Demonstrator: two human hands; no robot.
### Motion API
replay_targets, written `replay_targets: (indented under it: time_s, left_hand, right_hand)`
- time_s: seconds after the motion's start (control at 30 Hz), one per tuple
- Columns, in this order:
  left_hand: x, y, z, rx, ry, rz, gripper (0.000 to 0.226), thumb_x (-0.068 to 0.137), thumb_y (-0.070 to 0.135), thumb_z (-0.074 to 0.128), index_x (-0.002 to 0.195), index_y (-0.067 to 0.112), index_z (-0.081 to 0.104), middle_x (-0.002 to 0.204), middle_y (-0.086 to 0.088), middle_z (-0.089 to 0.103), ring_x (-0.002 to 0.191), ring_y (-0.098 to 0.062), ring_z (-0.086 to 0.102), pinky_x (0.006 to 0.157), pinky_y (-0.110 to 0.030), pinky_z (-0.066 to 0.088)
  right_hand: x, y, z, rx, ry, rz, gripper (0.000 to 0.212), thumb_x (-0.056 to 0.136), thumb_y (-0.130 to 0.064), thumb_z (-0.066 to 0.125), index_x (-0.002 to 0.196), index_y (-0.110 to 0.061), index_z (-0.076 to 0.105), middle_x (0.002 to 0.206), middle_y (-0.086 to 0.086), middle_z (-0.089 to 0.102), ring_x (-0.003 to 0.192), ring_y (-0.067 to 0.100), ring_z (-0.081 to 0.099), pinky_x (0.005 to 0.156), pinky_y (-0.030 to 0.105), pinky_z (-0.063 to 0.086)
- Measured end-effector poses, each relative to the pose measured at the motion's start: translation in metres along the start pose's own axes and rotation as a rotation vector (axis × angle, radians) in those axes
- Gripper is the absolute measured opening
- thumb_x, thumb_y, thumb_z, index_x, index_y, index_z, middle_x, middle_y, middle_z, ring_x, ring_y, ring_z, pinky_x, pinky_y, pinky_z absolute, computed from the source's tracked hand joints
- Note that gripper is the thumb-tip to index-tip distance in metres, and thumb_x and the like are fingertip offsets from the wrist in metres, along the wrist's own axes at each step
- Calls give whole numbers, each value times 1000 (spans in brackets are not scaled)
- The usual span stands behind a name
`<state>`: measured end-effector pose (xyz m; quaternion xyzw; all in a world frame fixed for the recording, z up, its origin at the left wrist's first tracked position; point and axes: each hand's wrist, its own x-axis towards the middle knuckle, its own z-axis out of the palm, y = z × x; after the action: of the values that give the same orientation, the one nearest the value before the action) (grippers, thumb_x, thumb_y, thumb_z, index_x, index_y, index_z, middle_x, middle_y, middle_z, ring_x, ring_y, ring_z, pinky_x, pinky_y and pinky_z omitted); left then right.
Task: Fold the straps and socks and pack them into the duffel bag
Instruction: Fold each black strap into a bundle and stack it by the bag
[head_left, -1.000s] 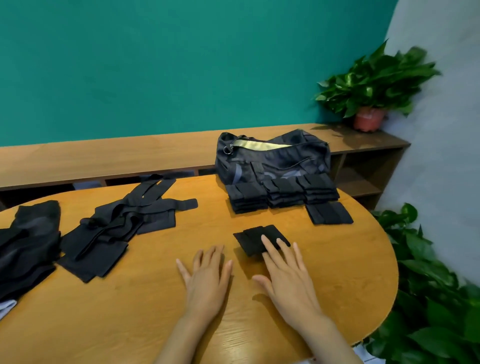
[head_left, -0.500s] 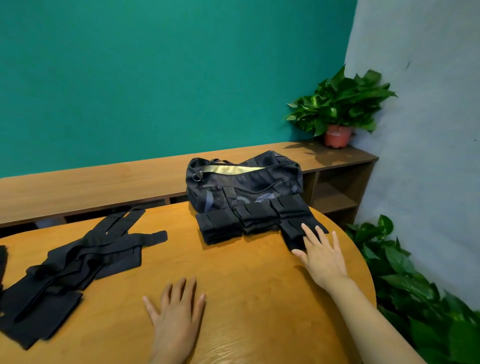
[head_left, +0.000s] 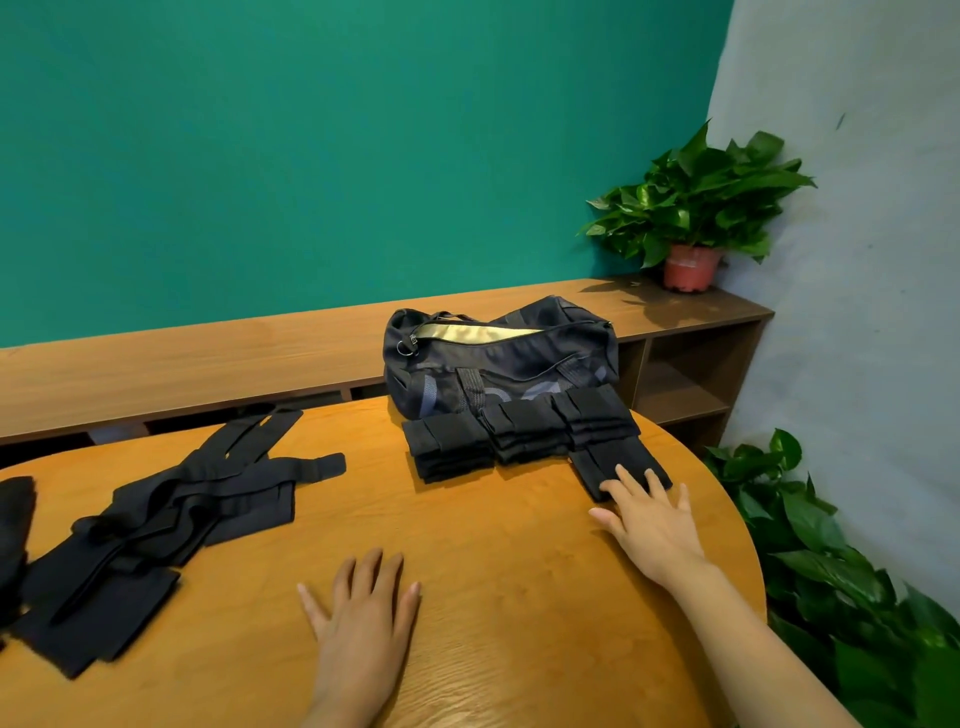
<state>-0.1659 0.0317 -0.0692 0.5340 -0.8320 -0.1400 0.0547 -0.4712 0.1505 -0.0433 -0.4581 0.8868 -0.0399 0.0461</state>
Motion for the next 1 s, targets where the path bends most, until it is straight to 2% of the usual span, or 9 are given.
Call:
replay_targets:
  time_s: [0.1,0.17,0.4,0.6,0.8,0.9,1.0]
  left_hand:
    - [-1,-1,0,-4,9,9,54,99,59,19,149,41,23,158,17,15,148,-14,5,113,-61,-11]
    - [-2,-2,-1,-31,12,13,53,99,58,20,149,40,26,158,16,16,148,-15,5,113,-61,-11]
    - [-4,-21,-19,-314,33,11,45,101,52,29,143,40,37,151,15,32,142,-12,22,116,-58,-5]
    - [-17,-75,-48,-341,116,-3,41,101,49,33,140,41,41,148,16,37,139,-11,27,118,-53,-4]
    - [-8,-138,-67,-207,189,-36,41,102,47,33,140,38,44,148,15,36,141,-11,22,118,-52,-7]
    - [12,-156,-77,-40,214,1,43,103,46,30,142,34,42,153,14,30,145,-13,14,116,-53,-11]
    - [45,-167,-89,140,221,41,47,103,46,27,148,33,35,160,7,21,149,-21,5,114,-58,-11]
  right_hand:
    - [1,0,-5,45,-21,35,54,99,-59,26,145,-31,33,164,-3,7,150,29,-4,116,60,2]
    - [0,-8,-8,35,-17,-3,53,100,-58,27,144,-30,34,164,-3,5,150,28,-7,117,59,1]
    - [-22,-89,-13,143,55,-275,50,100,-51,36,147,-32,35,162,-9,15,150,14,-3,120,48,0]
    - [-37,-178,11,182,-16,-467,47,100,-48,40,145,-33,37,159,-13,22,149,9,1,122,44,1]
    - [-28,-270,36,184,-82,-610,46,101,-45,42,145,-31,37,159,-12,25,149,10,5,120,44,5]
    - [-14,-315,40,188,-114,-639,55,101,-44,44,151,-29,28,162,-11,16,150,12,3,120,47,6]
    - [2,-348,45,159,-107,-645,65,100,-46,43,156,-27,14,163,-9,5,150,13,-2,120,48,6]
